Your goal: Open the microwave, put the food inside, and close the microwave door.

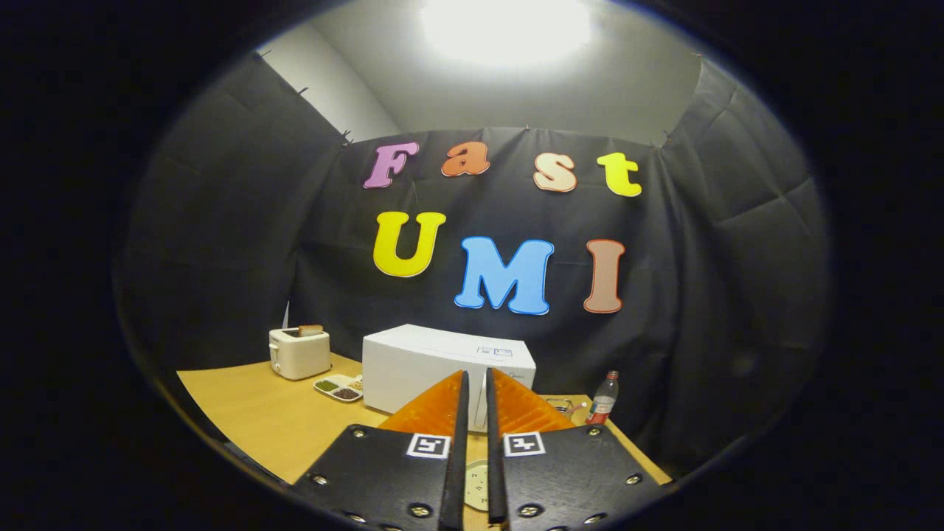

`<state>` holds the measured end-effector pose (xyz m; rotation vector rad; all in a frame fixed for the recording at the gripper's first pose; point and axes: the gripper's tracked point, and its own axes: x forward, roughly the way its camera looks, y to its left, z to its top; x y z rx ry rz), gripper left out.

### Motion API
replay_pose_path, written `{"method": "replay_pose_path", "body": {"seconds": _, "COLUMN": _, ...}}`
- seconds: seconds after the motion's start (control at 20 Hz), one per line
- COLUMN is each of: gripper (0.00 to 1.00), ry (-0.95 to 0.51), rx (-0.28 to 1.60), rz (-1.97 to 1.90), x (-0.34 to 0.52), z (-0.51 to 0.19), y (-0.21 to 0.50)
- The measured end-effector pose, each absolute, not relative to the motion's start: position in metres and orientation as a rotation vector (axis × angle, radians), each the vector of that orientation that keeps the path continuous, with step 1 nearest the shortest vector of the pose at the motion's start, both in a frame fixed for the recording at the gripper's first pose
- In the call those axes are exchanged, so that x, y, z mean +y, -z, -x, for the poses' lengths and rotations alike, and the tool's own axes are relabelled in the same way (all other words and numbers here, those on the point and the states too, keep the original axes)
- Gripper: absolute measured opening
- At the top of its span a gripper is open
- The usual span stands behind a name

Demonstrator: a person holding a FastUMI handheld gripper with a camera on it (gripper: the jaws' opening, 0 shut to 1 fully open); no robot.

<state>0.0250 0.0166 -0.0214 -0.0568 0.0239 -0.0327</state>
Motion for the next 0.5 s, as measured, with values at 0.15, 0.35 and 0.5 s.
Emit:
{"method": "replay_pose_path", "body": {"seconds": 0.15, "gripper": 0.77, "ry": 0.060, "rx": -0.001, "rz": 0.093, "x": 0.011, "z": -0.014, "y": 0.015}}
{"method": "replay_pose_path", "body": {"seconds": 0.35, "gripper": 0.96, "ry": 0.030, "rx": 0.028, "rz": 0.029, "x": 0.014, "z": -0.017, "y": 0.025}}
{"method": "replay_pose_path", "body": {"seconds": 0.5, "gripper": 0.96, "ry": 0.077, "rx": 0.016, "rz": 0.025, "x": -0.001, "z": -0.015, "y": 0.022}}
